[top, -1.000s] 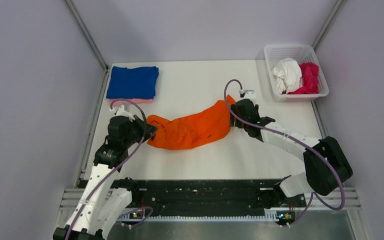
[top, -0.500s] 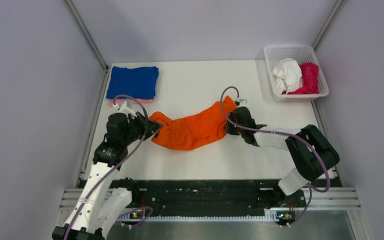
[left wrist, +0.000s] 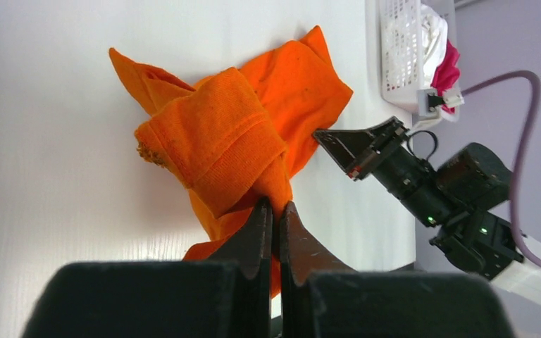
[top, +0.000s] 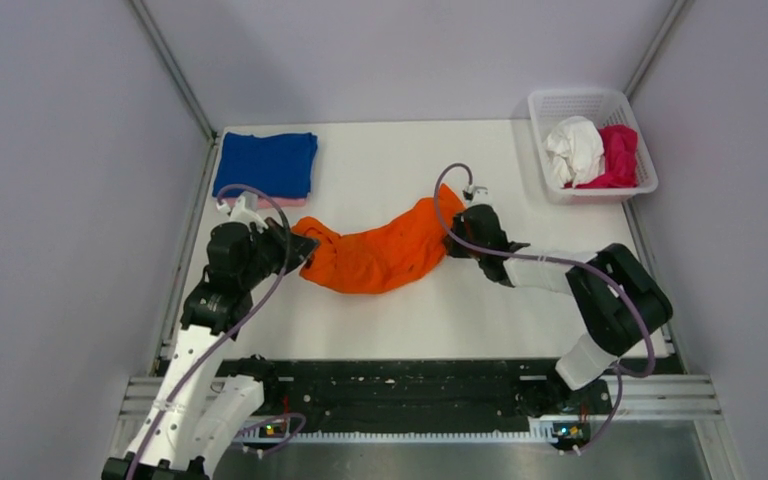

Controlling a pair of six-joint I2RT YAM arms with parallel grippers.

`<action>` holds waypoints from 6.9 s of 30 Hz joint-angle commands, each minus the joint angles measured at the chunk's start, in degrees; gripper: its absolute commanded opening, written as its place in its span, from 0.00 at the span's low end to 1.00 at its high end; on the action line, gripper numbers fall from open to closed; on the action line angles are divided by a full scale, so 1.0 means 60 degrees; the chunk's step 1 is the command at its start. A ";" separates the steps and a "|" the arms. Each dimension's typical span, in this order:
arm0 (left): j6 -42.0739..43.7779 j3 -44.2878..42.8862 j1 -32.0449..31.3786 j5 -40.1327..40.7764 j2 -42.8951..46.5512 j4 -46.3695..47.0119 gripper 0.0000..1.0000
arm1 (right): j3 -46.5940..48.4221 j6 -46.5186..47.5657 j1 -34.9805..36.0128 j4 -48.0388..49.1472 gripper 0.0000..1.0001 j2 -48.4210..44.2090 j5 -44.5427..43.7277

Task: Fold and stack the t-shirts
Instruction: Flatten out the tshirt

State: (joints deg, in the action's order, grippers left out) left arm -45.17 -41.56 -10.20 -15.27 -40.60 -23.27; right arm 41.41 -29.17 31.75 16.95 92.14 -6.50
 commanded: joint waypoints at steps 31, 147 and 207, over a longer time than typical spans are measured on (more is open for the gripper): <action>0.0440 -0.4308 0.0007 0.5583 -0.1726 -0.0240 0.00 | 0.5697 0.2478 0.0277 -0.8097 0.00 -0.6120 -0.2172; 0.0116 -0.1036 -0.3877 0.5910 -0.6543 -0.1823 0.00 | 0.2727 0.0545 0.0510 -0.5757 0.56 0.0260 -0.2595; 0.3470 -0.9200 -0.2518 0.5958 -0.0280 -0.0979 0.00 | 0.7742 0.3662 -0.0736 -0.8222 0.00 -0.9094 0.0576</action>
State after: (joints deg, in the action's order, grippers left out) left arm -28.03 -90.67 -25.58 25.78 -42.74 -29.95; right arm 81.62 -8.60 27.51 -28.67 39.38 -12.47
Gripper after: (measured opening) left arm 0.021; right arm 0.012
